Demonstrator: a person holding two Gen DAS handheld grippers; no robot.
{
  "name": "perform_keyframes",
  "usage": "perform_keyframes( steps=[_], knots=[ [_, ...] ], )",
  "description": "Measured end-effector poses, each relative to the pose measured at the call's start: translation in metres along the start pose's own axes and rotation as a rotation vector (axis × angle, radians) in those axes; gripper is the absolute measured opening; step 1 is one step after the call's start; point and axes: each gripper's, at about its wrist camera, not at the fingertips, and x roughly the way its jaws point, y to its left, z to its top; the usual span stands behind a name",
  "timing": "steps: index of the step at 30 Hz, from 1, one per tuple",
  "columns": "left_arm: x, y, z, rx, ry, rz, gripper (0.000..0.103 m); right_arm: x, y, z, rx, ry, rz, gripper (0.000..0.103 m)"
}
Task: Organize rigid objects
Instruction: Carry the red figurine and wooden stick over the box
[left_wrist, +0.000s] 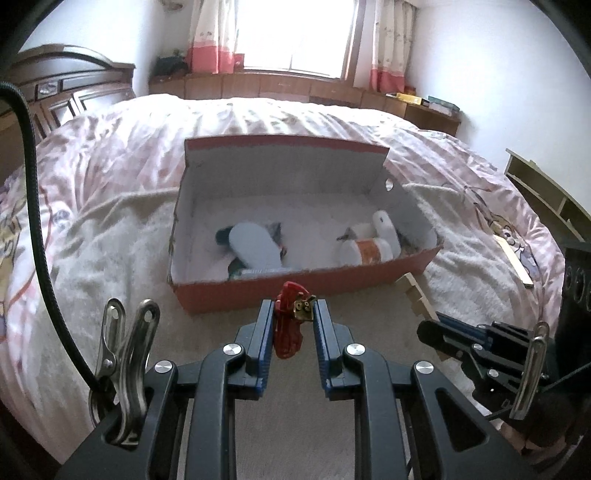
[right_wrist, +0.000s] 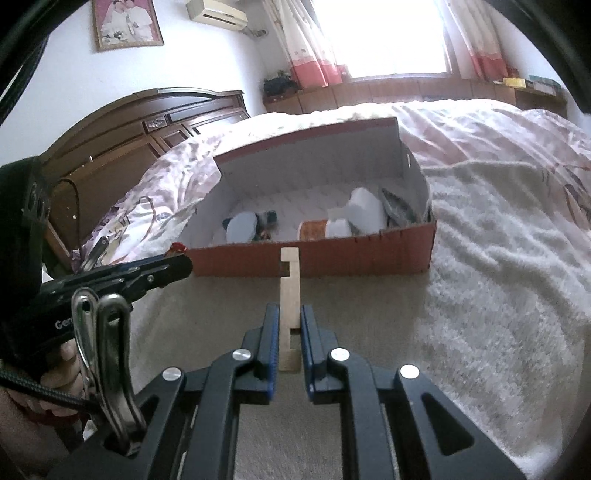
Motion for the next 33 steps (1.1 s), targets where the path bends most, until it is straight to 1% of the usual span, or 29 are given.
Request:
perform_keyframes(
  steps=[10, 17, 27, 33],
  knots=[
    [-0.002, -0.005, 0.021, 0.015, -0.044, -0.012, 0.022, -0.004, 0.0, 0.019, -0.022, -0.033, -0.008, 0.012],
    [0.001, -0.004, 0.035, 0.021, -0.066, -0.013, 0.022, 0.001, -0.002, 0.034, -0.027, -0.047, -0.014, 0.012],
    [0.016, -0.001, 0.055, 0.022, -0.085, -0.009, 0.022, 0.012, -0.01, 0.061, -0.033, -0.071, -0.041, 0.012],
    [0.03, 0.003, 0.064, 0.015, -0.082, -0.001, 0.022, 0.025, -0.015, 0.073, -0.032, -0.064, -0.05, 0.012]
  ],
)
